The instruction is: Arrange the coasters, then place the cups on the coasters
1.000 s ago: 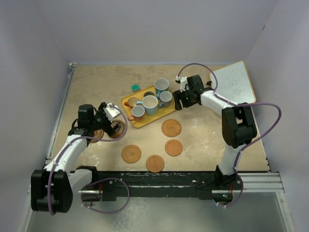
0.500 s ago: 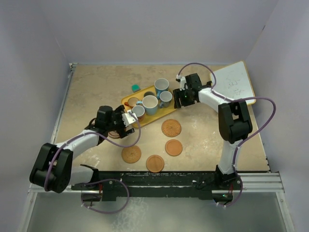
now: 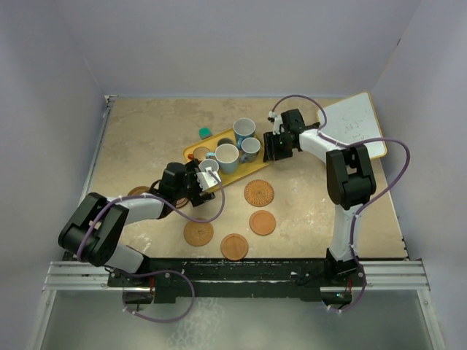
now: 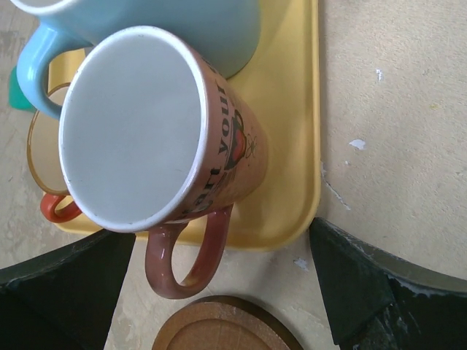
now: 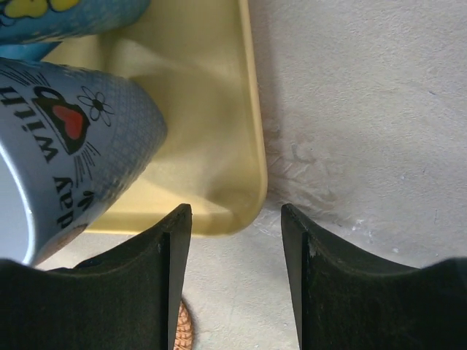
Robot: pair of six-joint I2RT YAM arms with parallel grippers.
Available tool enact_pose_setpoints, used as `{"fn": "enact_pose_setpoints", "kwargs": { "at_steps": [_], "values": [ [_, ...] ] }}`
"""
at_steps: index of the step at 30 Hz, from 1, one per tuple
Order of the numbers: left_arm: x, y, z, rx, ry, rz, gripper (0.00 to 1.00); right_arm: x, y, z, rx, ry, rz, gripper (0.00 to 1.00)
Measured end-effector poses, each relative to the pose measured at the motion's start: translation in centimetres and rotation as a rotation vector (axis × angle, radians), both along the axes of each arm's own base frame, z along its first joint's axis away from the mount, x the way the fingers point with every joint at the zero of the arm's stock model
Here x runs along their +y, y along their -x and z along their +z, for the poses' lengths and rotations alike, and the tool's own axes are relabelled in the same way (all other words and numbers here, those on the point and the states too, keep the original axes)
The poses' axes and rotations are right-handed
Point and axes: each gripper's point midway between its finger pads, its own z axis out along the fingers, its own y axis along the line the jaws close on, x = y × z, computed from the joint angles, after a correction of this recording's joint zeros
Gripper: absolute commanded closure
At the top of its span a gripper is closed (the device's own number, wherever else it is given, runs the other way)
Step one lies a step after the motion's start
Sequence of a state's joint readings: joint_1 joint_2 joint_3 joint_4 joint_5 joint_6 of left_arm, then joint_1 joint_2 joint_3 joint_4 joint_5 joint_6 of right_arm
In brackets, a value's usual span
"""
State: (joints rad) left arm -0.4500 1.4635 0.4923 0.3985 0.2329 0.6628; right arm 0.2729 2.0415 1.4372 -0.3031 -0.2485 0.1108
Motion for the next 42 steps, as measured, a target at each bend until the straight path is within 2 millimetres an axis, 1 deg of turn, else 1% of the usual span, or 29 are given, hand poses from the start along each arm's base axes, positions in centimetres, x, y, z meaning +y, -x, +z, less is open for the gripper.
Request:
{"fn": "enact_pose_setpoints", "kwargs": {
  "at_steps": [3,9,12,17,21,26,30,36,39,42],
  "values": [
    [0.2,-0.3,-0.3,0.005,0.004,0.039,0.01,0.4,-0.2,0.2,0.005,-0.017,-0.001,0.48],
    [0.7,-0.9,-0.3,0.003,0.013,0.109,0.01,0.9,-0.7,0.0,0.009,-0.036,0.002,0.54],
    [1.6,-1.6,-0.2,-0.018,0.003,0.175,0.01,0.9,-1.0,-0.1,0.011,-0.037,-0.002,0.58],
    [2.8,-2.5,0.0,-0.053,-0.022,0.251,0.01,1.2,-1.0,-0.2,0.015,-0.041,-0.004,0.61],
    [4.3,-3.2,0.1,-0.083,-0.046,0.327,0.02,2.1,-1.4,-0.2,0.014,-0.050,0.001,0.62],
    [7.3,-4.1,0.1,-0.074,-0.038,0.436,0.02,4.4,-1.5,-0.1,0.010,-0.068,0.037,0.62],
    [9.8,-4.7,0.4,-0.050,-0.024,0.535,0.02,7.3,-1.0,-0.1,0.009,-0.097,0.085,0.61],
    [11.7,-6.0,1.7,-0.048,0.006,0.652,0.02,11.7,0.0,0.1,0.026,-0.165,0.164,0.58],
    [12.5,-6.3,2.1,-0.055,0.004,0.696,0.02,13.2,0.4,0.2,0.046,-0.209,0.196,0.54],
    [12.7,-6.1,2.2,-0.051,-0.004,0.704,0.02,13.8,0.8,0.3,0.051,-0.225,0.218,0.48]
  ]
}}
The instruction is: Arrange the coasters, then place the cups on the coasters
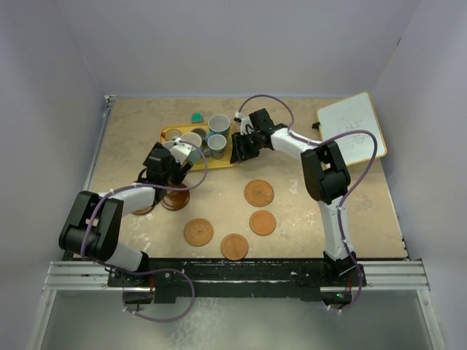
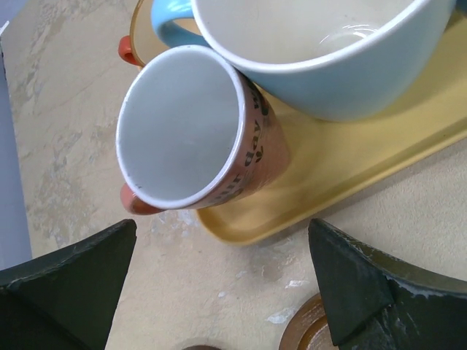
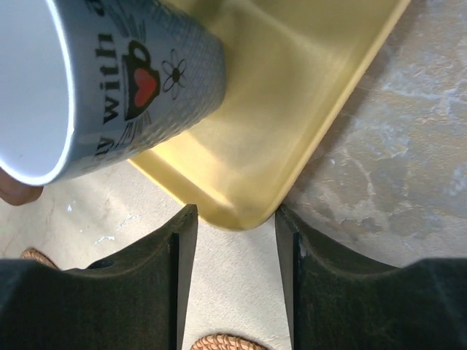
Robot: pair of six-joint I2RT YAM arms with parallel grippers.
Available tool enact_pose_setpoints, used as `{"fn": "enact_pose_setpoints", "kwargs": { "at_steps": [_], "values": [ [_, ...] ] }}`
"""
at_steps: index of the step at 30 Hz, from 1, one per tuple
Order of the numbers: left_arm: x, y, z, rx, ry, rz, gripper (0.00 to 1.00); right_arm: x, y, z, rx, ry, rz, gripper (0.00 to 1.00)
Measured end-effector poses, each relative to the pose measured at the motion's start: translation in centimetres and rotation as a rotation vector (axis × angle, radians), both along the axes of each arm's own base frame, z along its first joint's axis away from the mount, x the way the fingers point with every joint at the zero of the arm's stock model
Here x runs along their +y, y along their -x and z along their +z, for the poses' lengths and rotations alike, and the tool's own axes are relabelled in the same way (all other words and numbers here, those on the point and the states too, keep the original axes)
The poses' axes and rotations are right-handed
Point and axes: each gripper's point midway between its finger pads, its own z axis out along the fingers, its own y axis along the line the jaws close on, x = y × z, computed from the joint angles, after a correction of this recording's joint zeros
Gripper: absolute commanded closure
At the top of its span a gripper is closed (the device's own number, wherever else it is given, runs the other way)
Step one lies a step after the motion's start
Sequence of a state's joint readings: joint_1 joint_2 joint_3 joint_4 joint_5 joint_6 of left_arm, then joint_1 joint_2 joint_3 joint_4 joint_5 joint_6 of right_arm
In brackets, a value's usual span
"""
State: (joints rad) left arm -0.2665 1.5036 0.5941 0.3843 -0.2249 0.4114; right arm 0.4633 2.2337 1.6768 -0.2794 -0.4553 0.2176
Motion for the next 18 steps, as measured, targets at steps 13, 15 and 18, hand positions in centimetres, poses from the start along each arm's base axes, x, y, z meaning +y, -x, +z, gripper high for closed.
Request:
{"fn": "enact_pose_setpoints", "kwargs": {
  "at_steps": [13,15,18],
  "values": [
    [-1.9,3.3,7.6,-0.090,0.068,-0.175,0.03,-4.6,3.0,6.7,-0.205,0.115,0.114,0.28],
    [-2.3,4.2,8.2,-0.087,0.070,-0.216,0.03,-5.6,3.4,8.1,-0.266,0.150,0.136,0.27],
    [-2.5,5.6,8.5,-0.064,0.064,-0.255,0.03,-7.4,4.7,8.9,-0.324,0.216,0.176,0.27]
  ]
}}
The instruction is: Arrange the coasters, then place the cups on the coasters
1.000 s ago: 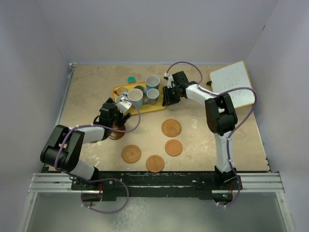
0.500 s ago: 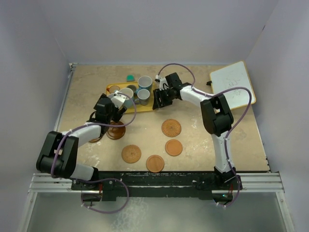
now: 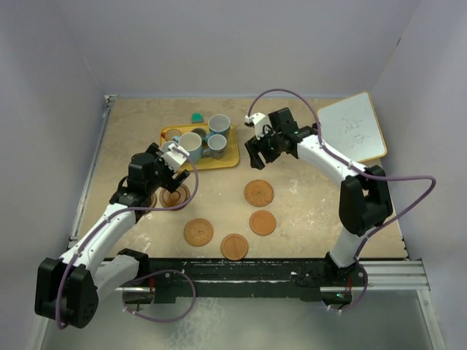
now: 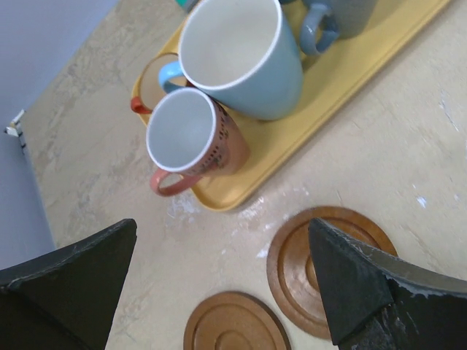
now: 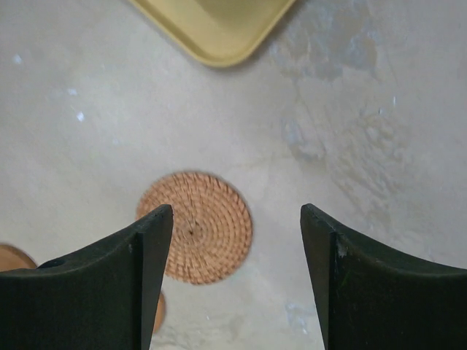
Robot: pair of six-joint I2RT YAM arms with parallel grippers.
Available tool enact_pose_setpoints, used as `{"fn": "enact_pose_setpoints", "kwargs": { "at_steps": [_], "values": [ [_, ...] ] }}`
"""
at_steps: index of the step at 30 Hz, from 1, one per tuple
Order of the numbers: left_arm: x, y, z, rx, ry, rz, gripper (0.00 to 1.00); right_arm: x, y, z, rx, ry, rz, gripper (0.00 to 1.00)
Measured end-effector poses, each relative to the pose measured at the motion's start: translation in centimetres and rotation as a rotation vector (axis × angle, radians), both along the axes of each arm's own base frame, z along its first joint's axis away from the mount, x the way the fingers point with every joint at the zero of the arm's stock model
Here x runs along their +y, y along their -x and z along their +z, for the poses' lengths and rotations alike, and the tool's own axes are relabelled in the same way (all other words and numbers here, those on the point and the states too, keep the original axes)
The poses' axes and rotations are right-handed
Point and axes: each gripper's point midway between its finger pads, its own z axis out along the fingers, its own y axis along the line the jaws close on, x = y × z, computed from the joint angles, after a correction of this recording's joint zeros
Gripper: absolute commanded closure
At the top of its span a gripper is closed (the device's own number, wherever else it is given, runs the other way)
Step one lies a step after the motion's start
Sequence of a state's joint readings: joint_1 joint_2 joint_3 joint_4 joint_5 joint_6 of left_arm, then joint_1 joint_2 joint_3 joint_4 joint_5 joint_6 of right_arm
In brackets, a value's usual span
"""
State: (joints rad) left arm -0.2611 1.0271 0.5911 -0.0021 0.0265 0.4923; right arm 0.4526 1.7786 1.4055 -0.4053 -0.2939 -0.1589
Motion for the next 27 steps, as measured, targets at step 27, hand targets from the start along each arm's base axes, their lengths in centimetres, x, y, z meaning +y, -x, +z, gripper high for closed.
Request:
{"fn": "enact_pose_setpoints", "kwargs": {
  "at_steps": [27],
  "values": [
    [-0.2,3.1,-1.4,0.117,0.032,-0.018,0.03,-4.3,5.5,-9.4,0.047,0.422,0.154,0.31]
  ]
}}
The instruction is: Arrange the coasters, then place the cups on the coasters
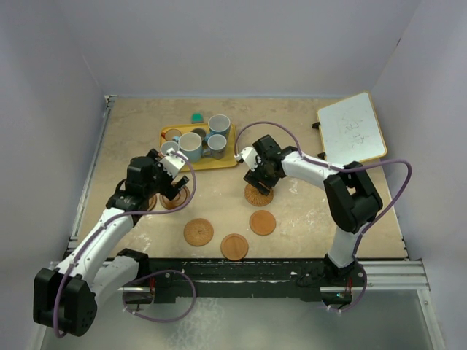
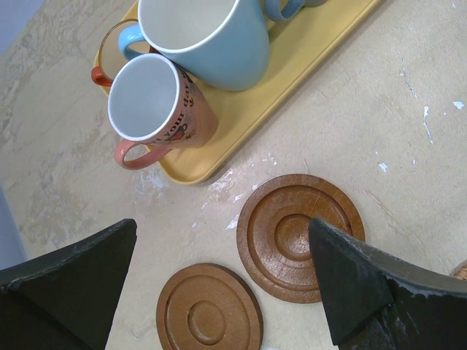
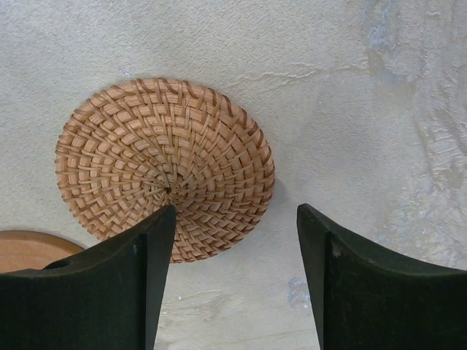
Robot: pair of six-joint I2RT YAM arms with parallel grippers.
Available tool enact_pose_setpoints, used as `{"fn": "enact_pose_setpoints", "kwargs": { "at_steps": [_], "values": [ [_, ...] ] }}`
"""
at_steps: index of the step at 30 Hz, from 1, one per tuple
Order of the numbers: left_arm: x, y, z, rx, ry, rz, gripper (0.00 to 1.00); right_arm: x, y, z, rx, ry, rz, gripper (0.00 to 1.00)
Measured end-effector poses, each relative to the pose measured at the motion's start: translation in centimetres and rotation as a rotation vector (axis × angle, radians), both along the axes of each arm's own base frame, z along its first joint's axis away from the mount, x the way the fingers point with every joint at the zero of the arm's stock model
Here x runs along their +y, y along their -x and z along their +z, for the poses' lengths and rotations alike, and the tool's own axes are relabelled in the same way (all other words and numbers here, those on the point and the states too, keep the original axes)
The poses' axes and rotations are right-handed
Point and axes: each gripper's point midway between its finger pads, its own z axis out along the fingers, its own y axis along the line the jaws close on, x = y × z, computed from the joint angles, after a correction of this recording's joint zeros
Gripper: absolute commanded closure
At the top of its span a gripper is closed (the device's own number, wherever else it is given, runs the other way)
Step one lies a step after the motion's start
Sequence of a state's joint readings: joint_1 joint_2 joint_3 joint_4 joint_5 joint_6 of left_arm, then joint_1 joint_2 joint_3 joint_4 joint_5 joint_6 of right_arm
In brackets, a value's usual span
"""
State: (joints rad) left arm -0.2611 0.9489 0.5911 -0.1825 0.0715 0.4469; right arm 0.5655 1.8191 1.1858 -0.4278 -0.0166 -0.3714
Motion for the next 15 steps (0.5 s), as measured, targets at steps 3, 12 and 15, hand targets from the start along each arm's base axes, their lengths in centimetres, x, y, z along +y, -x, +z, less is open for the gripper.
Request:
{"fn": "enact_pose_setpoints", "kwargs": {
  "at_steps": [3,12,15],
  "values": [
    [0.0,0.0,0.3,-0.011,0.003,0.000,0.03,0.0,0.0,0.0,0.000,0.001,-0.001,0.32],
    [0.0,0.1,1.3,-0.043,0.011,0.000,0.03,-0.5,-0.8,0.0,-0.006,0.008,-0.026,0.34],
    [0.1,0.1,1.3,-0.045,0.011,0.000,0.03,-1.2,-1.8,0.1,-0.018,0.014,-0.058,0.34]
  ]
}}
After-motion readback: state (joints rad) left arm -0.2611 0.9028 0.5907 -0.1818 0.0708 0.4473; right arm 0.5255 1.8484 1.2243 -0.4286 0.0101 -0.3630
